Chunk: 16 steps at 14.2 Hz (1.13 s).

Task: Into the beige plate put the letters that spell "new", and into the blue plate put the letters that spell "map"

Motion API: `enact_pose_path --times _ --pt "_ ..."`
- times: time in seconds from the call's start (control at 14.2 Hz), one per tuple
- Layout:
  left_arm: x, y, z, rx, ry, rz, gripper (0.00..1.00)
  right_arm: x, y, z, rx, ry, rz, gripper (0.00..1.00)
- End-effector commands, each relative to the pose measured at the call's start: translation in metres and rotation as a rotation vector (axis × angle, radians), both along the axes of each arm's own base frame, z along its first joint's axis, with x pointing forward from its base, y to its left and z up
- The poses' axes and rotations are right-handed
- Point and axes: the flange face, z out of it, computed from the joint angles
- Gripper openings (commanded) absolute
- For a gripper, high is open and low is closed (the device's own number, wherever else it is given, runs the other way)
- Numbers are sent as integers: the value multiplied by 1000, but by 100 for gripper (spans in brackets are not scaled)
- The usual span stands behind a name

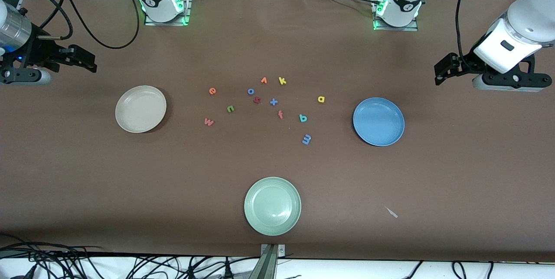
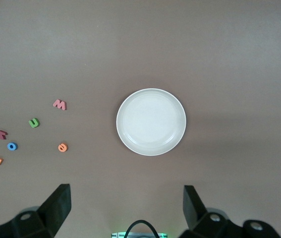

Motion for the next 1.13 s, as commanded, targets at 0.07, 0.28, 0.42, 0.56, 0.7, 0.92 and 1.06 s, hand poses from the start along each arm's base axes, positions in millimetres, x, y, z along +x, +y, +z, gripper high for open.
enact_pose_path --times 0.07,0.28,0.42,0.56,0.7,0.92,1.06 --pt "4 2 5 -9 -4 -5 100 -5 -1 4 -6 -4 13 100" --pt "4 2 5 -10 -3 -4 100 -5 0 3 -5 -3 14 100" --pt "5 6 5 -10 -4 3 100 -5 -1 3 -6 -3 13 100" --pt "5 7 4 -10 -1 6 100 -5 0 3 -6 -3 14 100" --pt "6 8 4 -10 -3 6 100 -5 0 3 -6 -1 14 100" --pt "6 8 4 -10 -3 6 100 -6 0 3 -5 0 14 100" --pt "6 10 4 -10 -1 9 100 -6 1 3 -6 0 16 100"
